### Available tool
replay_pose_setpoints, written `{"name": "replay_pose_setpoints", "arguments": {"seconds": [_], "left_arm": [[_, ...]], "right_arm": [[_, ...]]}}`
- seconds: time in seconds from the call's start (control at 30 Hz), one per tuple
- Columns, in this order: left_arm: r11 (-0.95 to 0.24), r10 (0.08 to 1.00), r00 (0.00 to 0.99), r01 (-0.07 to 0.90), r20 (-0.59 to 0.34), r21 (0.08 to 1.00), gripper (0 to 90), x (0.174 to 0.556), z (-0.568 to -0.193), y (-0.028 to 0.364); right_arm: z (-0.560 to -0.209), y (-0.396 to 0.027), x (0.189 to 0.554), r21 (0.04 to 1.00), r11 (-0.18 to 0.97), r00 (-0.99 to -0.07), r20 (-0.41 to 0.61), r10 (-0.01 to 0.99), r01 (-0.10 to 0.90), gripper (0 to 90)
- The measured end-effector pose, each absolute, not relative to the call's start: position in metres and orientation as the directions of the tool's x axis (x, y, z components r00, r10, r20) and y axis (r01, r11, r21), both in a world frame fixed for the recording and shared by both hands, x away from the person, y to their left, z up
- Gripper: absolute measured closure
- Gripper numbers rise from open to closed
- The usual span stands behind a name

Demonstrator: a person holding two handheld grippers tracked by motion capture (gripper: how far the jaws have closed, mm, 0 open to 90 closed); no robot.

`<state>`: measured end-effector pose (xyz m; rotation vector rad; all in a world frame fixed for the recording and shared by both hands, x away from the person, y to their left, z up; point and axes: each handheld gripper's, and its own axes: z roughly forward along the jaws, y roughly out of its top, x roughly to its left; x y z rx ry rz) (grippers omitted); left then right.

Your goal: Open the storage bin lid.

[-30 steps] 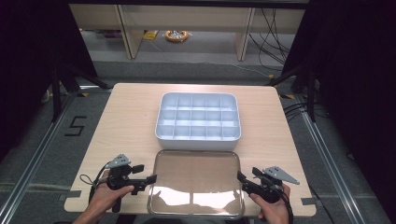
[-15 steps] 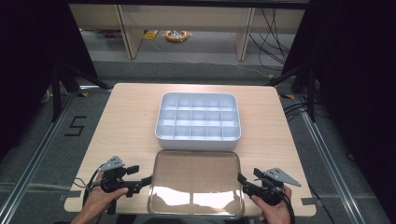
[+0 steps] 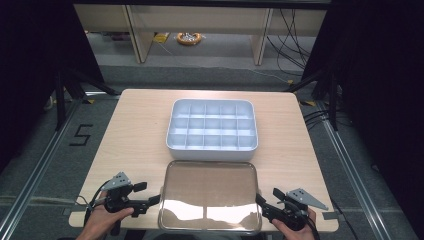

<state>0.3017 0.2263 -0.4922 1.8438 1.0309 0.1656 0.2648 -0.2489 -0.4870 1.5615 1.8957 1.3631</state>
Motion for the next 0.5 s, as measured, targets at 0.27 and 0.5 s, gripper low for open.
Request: {"name": "replay_pose_setpoints", "arguments": {"seconds": [0.27, 0.5], "left_arm": [[-0.136, 0.703, 0.633, 0.566, -0.324, 0.813, 20.3, 0.293, -0.491, 0.229], [-0.122, 0.704, 0.631, 0.560, -0.325, 0.820, 19.5, 0.282, -0.490, 0.234]], "right_arm": [[-0.488, -0.249, 0.256, 0.803, -0.049, -0.356, 0.317, 0.879, 0.595, 21.8], [-0.491, -0.249, 0.251, 0.806, -0.057, -0.363, 0.326, 0.873, 0.589, 18.3]]}}
